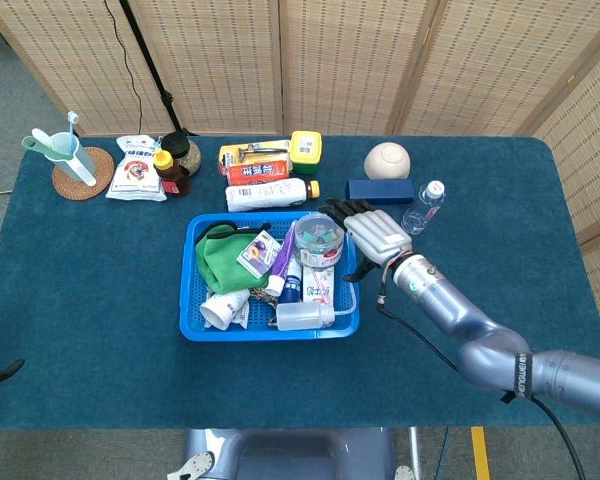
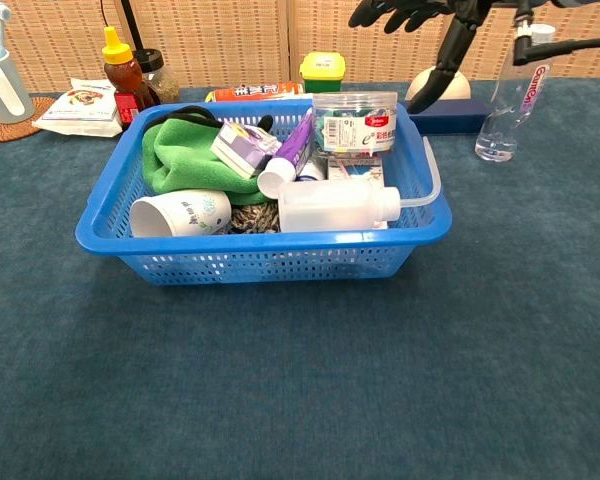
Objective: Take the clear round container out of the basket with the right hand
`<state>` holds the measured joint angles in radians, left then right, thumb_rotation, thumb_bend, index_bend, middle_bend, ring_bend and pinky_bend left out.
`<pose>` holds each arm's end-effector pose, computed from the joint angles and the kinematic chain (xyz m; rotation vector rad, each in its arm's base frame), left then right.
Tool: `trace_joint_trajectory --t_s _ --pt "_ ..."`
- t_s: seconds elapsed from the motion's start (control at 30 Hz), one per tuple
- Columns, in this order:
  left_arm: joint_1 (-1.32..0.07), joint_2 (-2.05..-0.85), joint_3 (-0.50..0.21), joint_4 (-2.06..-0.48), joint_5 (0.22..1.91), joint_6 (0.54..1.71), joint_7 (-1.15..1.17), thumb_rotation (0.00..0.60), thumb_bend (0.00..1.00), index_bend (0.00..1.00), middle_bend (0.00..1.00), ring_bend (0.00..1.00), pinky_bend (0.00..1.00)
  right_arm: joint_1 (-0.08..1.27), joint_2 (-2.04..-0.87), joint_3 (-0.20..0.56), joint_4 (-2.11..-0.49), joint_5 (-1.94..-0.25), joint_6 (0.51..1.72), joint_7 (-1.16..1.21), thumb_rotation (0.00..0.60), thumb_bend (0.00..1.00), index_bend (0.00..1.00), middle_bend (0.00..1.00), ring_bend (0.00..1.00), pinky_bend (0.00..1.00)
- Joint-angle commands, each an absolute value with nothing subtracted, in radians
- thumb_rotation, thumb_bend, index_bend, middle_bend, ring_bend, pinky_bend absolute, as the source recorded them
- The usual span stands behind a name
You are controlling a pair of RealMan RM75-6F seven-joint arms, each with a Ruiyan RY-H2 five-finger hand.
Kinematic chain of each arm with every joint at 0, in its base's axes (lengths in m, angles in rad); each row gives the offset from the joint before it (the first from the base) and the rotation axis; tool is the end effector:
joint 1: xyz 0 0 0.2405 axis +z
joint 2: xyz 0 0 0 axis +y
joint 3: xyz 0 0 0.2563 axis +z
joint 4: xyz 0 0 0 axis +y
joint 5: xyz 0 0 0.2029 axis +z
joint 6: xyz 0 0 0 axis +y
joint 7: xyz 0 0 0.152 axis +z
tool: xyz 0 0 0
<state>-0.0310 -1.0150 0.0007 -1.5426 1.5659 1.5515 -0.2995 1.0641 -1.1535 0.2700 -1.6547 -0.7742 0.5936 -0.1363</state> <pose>-0.3270 0.1620 0.2043 -1.3519 -0.9964 -1.0036 -0.0606 -0.4102 0.0790 1.9632 -1.1760 0.9364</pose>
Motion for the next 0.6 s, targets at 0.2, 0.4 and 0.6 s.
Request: trace_joint_trajectory --t_s 0.2,0.4,0.6 --pt "-0.04 -1.014 -0.003 -1.548 1.551 1.527 -0.292 0.6 0.0 0.0 0.0 0.0 0.0 1.189 -1.268 0.222 -1.51 -0.608 0.537 -0.165 0.6 0.0 0.0 0.0 0.0 0.0" --pt "-0.039 -1.014 -0.007 -1.548 1.541 1.523 -0.294 0.6 0.0 0.0 0.0 0.0 0.0 1.231 -1.314 0.192 -1.435 -0.561 0.514 -0.163 0.6 0.0 0.0 0.0 0.0 0.0" --pt "-0.044 -1.014 -0.008 -1.55 1.538 1.513 -0.289 0.6 0.0 0.0 0.0 0.0 0.0 1.24 -1.336 0.181 -1.405 -0.561 0.519 -0.148 0.6 0.0 0.0 0.0 0.0 0.01"
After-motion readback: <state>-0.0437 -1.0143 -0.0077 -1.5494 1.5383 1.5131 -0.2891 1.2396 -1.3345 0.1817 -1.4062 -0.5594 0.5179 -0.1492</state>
